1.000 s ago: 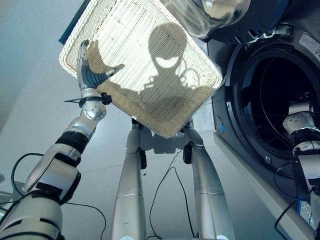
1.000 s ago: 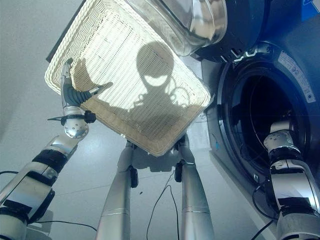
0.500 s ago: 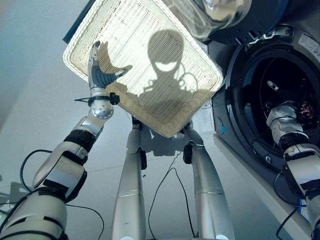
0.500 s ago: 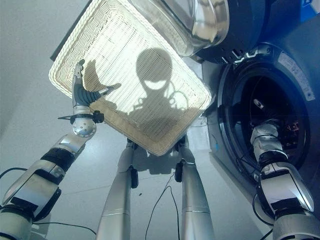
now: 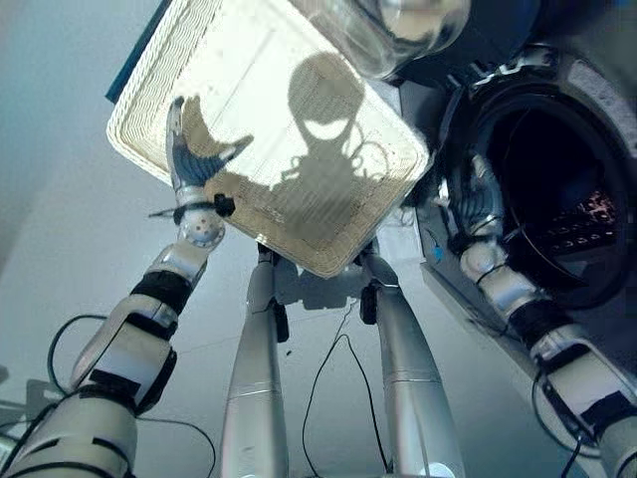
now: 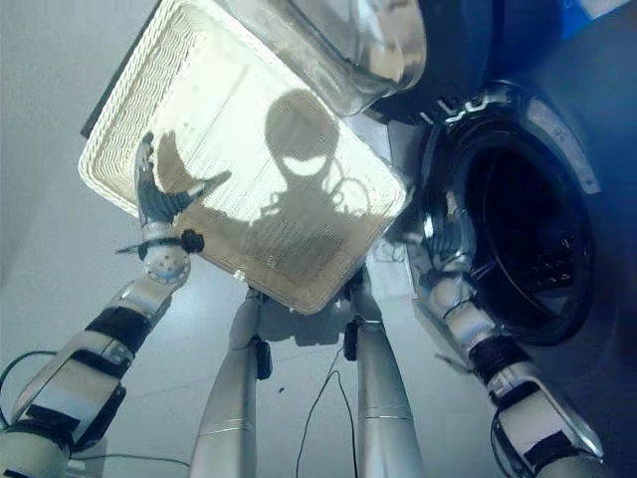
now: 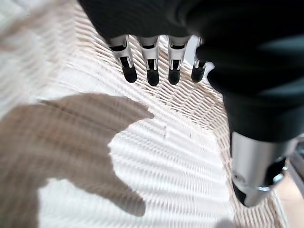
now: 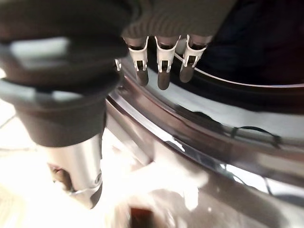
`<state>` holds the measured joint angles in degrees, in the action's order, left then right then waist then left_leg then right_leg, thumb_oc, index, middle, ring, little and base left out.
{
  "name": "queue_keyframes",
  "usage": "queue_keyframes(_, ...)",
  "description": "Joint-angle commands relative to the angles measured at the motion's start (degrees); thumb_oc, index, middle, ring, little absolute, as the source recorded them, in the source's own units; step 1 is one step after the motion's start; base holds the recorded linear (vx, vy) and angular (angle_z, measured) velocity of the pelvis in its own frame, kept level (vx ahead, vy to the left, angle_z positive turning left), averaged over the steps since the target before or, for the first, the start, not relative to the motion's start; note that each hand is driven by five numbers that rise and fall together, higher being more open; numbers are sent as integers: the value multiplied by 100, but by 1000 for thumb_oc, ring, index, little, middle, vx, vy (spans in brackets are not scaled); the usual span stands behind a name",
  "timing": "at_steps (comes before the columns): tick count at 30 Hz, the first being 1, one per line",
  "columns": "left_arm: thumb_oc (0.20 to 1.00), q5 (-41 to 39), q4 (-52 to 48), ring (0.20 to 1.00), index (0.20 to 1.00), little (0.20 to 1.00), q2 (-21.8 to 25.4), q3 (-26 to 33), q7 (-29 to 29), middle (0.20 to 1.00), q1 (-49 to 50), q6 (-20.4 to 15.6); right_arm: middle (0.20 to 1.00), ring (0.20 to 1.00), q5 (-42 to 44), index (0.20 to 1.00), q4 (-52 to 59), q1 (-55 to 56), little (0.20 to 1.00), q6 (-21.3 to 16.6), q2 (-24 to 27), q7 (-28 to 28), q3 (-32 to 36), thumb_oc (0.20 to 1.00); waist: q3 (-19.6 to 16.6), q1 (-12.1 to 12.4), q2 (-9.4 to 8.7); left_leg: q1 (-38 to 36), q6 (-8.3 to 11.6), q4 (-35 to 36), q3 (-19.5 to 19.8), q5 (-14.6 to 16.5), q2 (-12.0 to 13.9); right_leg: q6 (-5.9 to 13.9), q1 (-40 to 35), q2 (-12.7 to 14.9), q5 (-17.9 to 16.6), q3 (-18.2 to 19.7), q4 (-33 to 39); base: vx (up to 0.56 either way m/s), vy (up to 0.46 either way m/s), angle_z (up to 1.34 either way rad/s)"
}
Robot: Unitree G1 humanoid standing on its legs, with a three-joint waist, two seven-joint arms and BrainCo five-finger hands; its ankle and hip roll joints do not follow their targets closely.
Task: Put the clothes into the washing machine.
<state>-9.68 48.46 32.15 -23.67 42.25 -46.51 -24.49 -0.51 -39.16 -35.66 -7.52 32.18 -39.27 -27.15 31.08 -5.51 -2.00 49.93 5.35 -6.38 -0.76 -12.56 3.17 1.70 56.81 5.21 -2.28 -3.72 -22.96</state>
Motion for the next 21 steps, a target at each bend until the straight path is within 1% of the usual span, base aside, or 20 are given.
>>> queue_keyframes(1,1000,75,84,1000,1000,1000,-223,384,48,1000,188,-391,1000,1000,-219,1000,58,475,1000,-46,98,-58,-90,1000,-128,20,-98,-258,14,-572,-206,759,-326,539,-645,-270,-558,-200,960,-22,44,-6)
queue_keyframes(4,1000,90,258,1000,1000,1000,-329,500,-156,1000,567,-423,1000,1000,-383,1000,-99,912,1000,-154,-64,-32,-87,1000,-128,43,-111,-807,6,-398,-215,792,-298,559,-1147,-223,-524,-184,1092,-23,53,-4)
queue_keyframes(8,1000,212,530,1000,1000,1000,-503,585,-683,1000,1208,-379,1000,1000,-266,1000,-496,1388,1000,-324,-228,224,51,1000,-128,175,-70,-1700,3,-140,-149,834,-304,609,-1999,-135,-460,-173,1281,2,23,-3)
queue_keyframes(9,1000,279,591,1000,1000,1000,-609,603,-1011,1000,1563,-299,1000,1000,-418,1000,-626,1608,1000,-382,-321,348,116,1000,-128,249,-46,-2159,5,31,-122,841,-292,645,-2446,-100,-423,-175,1393,50,5,-1)
queue_keyframes(10,1000,424,668,1000,1000,1000,-663,558,-1213,1000,1807,-275,1000,1000,-436,1000,-708,1750,1000,-425,-365,403,143,1000,-128,302,-26,-2512,5,192,-119,817,-277,676,-2796,-67,-412,-191,1502,32,0,-1)
queue_keyframes(11,1000,442,686,1000,1000,1000,-691,527,-1309,1000,1919,-252,1000,1000,-430,1000,-734,1812,1000,-436,-376,437,158,1000,-128,325,-13,-2664,7,255,-123,815,-270,692,-2951,-51,-402,-197,1548,51,-3,-4)
queue_keyframes(13,1000,554,843,1000,1000,1000,-831,415,-1599,1000,2454,-277,1000,1000,-466,1000,-852,2119,1000,-524,-418,643,263,1000,-128,398,51,-3437,29,568,-167,815,-240,748,-3771,14,-389,-237,1857,46,17,-2)
queue_keyframes(14,1000,515,883,1000,1000,1000,-851,402,-1674,1000,2539,-267,1000,1000,-481,1000,-890,2168,1000,-543,-430,690,286,1000,-140,404,63,-3557,34,617,-174,814,-235,753,-3899,23,-391,-244,1909,43,29,1)
queue_keyframes(16,1000,395,1063,1000,1000,1000,-942,379,-1983,1000,2959,-261,1000,1000,-569,1000,-1079,2434,1000,-676,-522,950,369,1000,-461,406,112,-3945,54,825,-206,802,-218,766,-4336,61,-398,-279,2131,93,29,6)
queue_keyframes(18,1000,311,1196,1000,1000,1000,-981,395,-2226,1000,3223,-266,1000,1000,-681,1000,-1262,2588,1000,-722,-611,1089,418,1000,-672,410,128,-4164,66,908,-223,801,-211,776,-4590,76,-392,-295,2228,138,3,13)
queue_keyframes(19,1000,225,1377,1000,1000,1000,-1024,447,-2452,1000,3500,-265,1000,1000,-619,1000,-1523,2780,1000,-793,-719,1370,490,1000,-925,416,130,-4379,58,954,-248,817,-200,786,-4846,95,-366,-302,2284,205,-26,8)
queue_keyframes(21,1000,-7,1595,1000,1000,1000,-1067,565,-2779,1000,3808,-184,1000,1000,-545,1000,-1949,2976,1000,-803,-876,1723,597,1000,-1225,448,133,-4620,44,1005,-264,841,-190,793,-5117,105,-329,-341,2345,203,-40,6)
